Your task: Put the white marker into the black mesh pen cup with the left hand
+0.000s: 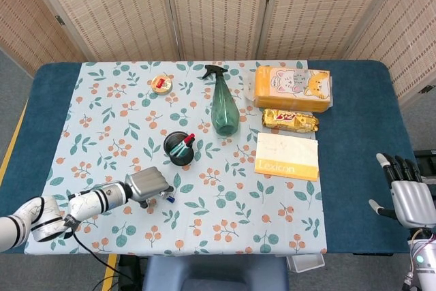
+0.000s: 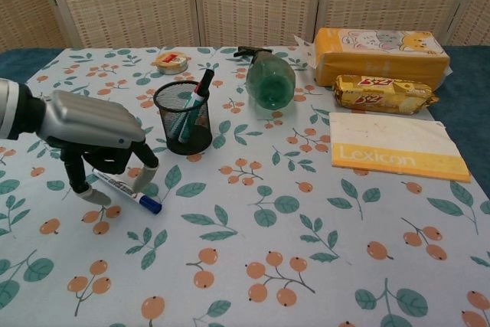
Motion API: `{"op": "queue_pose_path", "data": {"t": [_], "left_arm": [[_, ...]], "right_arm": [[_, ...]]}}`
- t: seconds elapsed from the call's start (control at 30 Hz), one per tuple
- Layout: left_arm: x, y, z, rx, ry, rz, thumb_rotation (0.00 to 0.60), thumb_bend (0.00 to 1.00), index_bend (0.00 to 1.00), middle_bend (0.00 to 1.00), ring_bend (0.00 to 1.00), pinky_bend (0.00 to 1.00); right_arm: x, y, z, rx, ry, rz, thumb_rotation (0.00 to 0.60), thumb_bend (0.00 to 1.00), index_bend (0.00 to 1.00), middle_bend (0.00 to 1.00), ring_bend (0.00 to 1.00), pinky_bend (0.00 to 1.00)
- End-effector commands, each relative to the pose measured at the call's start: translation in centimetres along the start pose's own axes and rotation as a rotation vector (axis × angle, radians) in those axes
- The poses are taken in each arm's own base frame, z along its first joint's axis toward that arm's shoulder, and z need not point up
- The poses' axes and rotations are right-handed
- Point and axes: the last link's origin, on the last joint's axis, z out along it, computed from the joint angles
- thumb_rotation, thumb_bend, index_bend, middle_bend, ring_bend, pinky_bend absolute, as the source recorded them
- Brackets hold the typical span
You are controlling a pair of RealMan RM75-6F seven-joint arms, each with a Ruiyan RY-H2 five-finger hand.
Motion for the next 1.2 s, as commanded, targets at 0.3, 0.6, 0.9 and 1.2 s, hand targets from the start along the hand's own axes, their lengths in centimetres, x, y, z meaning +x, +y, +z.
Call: {"op": "queue_pose_path", "data": {"t": [0.3, 0.6, 0.9, 1.2], "left_arm": [[0.7, -3.2, 2.9, 0.024, -0.046, -0.031, 0.6, 0.33, 0.44, 1.0, 0.95, 0.96], [0.0, -3.9, 3.7, 0.035, -0.093, -0.037, 0.6, 0.33, 0.45, 1.0, 0.95, 0.96], [0.3, -2.8, 3.5, 0.012, -0.066, -0.027, 0.6, 0.33, 0.47, 1.0, 0.95, 0.96], [-0.2, -2.2, 3.7, 0.004, -0.027, -0.042, 0.6, 0.33, 0.49, 1.0, 0.95, 0.96]], "right_arm": [[0.2, 0.7, 1.2, -0.02, -0.027, 0.019, 0.6, 0.18, 0.02, 0.06, 0.04, 0.0], [0.6, 1.1, 0.9, -0.009, -0.023, 0.042, 0.6, 0.18, 0.02, 0.06, 0.04, 0.0], [0.9, 1.0, 0.3, 0.009, -0.007, 0.046, 0.6, 0.18, 0.02, 0.06, 0.04, 0.0], [1.1, 1.1, -0.2, 0.011, 0.01, 0.049, 0.6, 0.18, 0.02, 0.06, 0.04, 0.0]]}}
